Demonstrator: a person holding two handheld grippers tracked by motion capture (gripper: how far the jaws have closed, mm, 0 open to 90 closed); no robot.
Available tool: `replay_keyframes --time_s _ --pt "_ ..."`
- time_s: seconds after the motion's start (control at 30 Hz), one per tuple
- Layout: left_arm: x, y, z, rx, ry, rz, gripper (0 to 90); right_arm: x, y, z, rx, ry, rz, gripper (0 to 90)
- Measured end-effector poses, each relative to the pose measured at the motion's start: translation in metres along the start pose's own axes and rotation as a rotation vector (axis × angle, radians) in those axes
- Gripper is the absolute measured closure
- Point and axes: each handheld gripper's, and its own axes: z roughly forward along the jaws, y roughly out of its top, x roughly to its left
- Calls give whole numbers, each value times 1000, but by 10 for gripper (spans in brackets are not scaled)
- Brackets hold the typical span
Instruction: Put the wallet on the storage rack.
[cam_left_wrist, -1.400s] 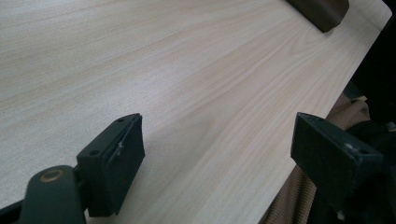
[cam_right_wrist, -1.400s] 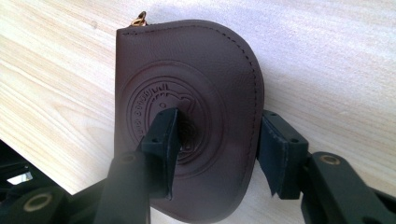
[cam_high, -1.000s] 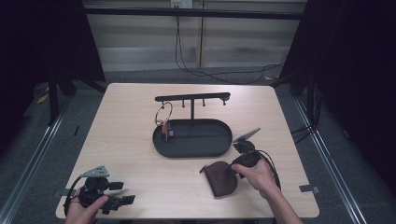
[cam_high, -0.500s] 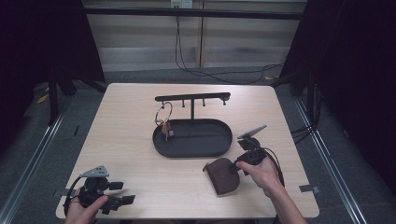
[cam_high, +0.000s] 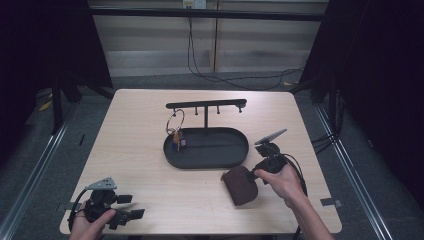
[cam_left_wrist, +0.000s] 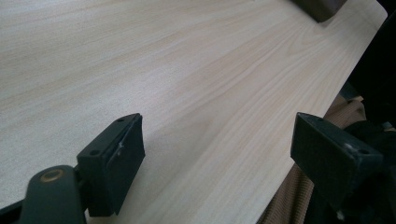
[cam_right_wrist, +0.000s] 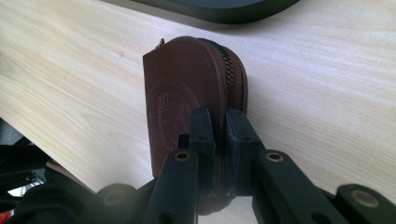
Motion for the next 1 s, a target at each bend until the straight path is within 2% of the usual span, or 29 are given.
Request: replay_keyframes --time_s 0.1,0.27,0.37,0.57,1.0 --pt "0 0 0 -5 -2 -4 179 1 1 -1 4 -5 -4 825" --pt "-1 1 1 -7 -1 12 198 6 3 -5 12 -24 -22 827" --pt "-1 1 1 -3 -28 17 177 10 6 -11 11 -51 -30 831" --pt "-1 1 1 -5 -21 22 172 17 10 -21 16 -84 -46 832" --pt "-1 2 1 -6 -11 21 169 24 14 -29 59 -165 -57 830"
